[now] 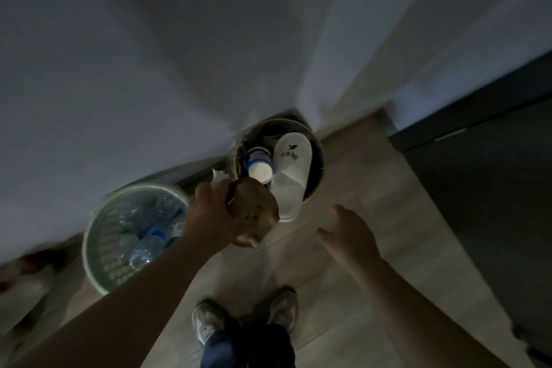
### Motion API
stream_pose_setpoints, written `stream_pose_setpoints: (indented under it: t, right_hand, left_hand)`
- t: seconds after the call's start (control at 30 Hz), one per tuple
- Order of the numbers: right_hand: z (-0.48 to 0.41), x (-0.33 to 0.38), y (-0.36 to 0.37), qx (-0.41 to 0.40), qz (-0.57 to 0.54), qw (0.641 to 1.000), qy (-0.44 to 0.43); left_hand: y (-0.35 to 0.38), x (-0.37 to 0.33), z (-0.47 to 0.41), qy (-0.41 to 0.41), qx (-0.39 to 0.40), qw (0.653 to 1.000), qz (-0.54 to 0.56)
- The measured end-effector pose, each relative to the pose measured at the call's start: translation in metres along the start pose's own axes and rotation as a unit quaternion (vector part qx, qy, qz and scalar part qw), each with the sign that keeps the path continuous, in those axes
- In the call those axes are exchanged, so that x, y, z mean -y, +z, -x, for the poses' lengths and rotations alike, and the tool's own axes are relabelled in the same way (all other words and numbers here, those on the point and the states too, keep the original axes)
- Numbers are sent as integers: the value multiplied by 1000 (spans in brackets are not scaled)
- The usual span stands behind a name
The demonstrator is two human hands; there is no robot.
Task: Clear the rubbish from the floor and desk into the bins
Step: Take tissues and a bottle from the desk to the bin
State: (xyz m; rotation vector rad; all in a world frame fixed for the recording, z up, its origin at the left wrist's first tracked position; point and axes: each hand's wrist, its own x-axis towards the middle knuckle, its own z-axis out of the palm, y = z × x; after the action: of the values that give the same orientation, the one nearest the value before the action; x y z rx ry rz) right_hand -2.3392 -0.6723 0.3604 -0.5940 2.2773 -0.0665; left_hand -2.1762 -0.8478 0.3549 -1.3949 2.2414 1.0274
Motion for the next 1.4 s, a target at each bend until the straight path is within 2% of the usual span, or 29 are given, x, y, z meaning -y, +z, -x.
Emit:
stream_pose_setpoints:
  t: [0.23,0.37,0.47,0.6,0.73,0.83,1.03,1.23,1.4]
  right_hand:
    - [-10,-50,3,-8,-38,999,22]
    - [-23,-67,13,-12,-53,998,35]
    - [-31,-78,26,-6,-63,997,49]
    - [-36,-90,44,1,-85,995,54]
    - [-43,-96,59,7,-99,993,65]
    - [-45,-99,68,15,-98,993,71]
    - [-52,-95,75,21,-100,993,65]
    - [-61,-90,77,19,-91,994,63]
    - [-61,-82,73,22,-83,994,69]
  left_hand:
    - [33,-55,-45,34,43,998,-38]
    - [50,-74,-79,64,22,995,-72]
    - [62,-79,-102,83,-3,990,-111]
    - [71,-82,-135,66,17,991,-114]
    - [82,-85,-165,83,-24,988,-126]
    - [91,-86,-179,55,6,990,-131]
    - [97,-79,-193,118,26,980,-161]
    - [96,-73,-201,74,-56,983,-156]
    - [91,-81,-191,115,-94,967,-208]
